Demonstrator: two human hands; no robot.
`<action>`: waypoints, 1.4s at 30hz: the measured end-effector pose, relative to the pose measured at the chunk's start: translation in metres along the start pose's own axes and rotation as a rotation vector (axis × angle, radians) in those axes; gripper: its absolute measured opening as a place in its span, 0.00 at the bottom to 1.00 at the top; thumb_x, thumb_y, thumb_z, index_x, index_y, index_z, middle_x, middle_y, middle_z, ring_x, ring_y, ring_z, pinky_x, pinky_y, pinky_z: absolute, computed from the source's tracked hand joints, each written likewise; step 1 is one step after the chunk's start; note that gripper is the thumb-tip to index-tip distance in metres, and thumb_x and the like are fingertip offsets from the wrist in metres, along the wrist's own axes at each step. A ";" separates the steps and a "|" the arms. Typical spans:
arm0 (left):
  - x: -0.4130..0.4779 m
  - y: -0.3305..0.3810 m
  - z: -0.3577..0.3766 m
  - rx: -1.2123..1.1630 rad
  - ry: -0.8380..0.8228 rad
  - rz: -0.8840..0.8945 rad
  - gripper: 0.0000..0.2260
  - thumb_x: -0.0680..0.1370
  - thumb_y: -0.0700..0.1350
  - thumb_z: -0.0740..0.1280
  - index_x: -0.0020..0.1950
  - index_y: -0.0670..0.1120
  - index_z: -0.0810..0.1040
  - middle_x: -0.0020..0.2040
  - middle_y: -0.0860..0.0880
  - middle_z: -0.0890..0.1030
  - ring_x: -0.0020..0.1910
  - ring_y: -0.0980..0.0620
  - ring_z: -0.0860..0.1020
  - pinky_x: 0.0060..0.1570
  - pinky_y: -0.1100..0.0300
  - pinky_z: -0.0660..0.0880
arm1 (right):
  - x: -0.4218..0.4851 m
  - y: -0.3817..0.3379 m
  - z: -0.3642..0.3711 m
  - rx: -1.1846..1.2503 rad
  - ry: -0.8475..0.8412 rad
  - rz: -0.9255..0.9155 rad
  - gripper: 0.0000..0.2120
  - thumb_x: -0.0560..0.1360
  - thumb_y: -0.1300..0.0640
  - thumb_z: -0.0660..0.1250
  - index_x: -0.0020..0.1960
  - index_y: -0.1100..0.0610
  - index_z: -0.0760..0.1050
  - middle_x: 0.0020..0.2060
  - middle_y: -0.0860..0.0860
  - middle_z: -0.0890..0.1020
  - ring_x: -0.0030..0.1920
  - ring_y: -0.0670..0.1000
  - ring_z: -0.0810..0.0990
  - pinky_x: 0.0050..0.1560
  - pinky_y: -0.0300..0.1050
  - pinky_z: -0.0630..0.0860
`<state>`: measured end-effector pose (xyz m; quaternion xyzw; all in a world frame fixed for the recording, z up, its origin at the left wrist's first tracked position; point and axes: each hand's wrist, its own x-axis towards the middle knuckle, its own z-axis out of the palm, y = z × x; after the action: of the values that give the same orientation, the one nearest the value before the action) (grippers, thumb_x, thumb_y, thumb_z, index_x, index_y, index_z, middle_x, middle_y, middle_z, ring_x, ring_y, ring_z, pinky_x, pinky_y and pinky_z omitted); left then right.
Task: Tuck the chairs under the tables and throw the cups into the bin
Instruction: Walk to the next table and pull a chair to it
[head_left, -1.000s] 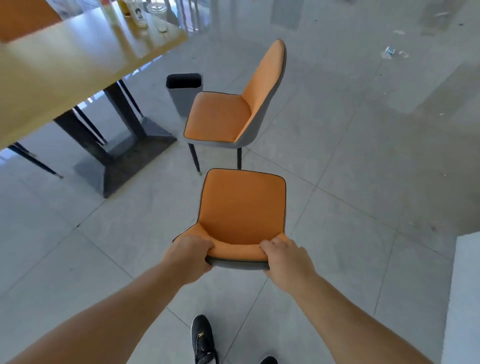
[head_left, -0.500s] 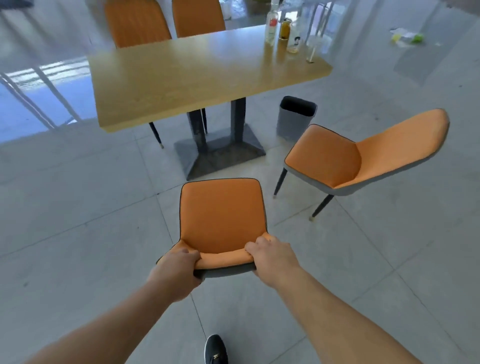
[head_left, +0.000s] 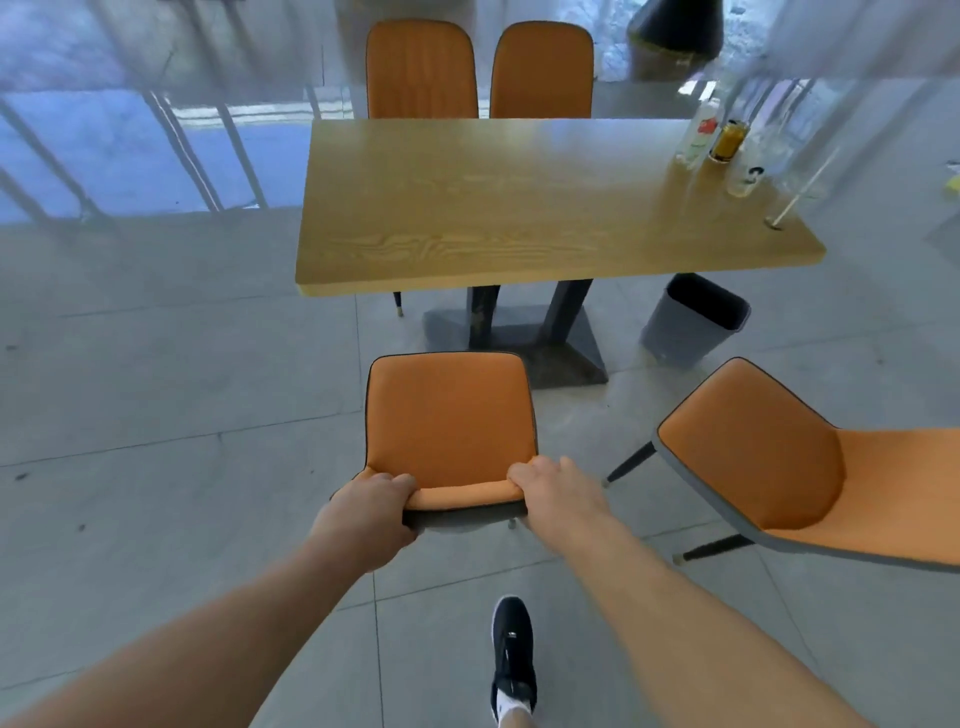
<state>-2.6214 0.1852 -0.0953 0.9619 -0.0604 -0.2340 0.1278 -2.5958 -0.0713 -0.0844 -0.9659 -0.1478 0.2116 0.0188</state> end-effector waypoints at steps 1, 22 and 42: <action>0.013 0.001 -0.006 -0.012 0.000 -0.013 0.08 0.77 0.56 0.68 0.55 0.58 0.75 0.48 0.57 0.76 0.46 0.53 0.75 0.44 0.54 0.77 | 0.014 0.006 -0.006 -0.007 0.001 -0.017 0.05 0.80 0.55 0.63 0.54 0.46 0.69 0.49 0.50 0.73 0.48 0.54 0.70 0.45 0.55 0.77; 0.138 0.028 -0.095 -0.044 0.037 -0.254 0.12 0.76 0.54 0.73 0.57 0.56 0.75 0.50 0.53 0.75 0.49 0.51 0.75 0.46 0.55 0.75 | 0.155 0.077 -0.097 -0.073 -0.003 -0.209 0.14 0.79 0.42 0.69 0.56 0.47 0.68 0.48 0.49 0.76 0.48 0.54 0.73 0.41 0.51 0.76; -0.096 0.240 -0.082 -0.118 0.452 -0.063 0.42 0.73 0.75 0.62 0.80 0.54 0.62 0.81 0.49 0.64 0.79 0.46 0.61 0.77 0.45 0.60 | -0.162 0.141 -0.141 0.003 0.359 -0.159 0.37 0.79 0.31 0.57 0.80 0.53 0.61 0.75 0.53 0.70 0.75 0.56 0.66 0.74 0.56 0.64</action>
<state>-2.6812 -0.0107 0.0826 0.9821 0.0137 -0.0196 0.1866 -2.6385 -0.2498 0.0953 -0.9734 -0.2176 0.0338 0.0631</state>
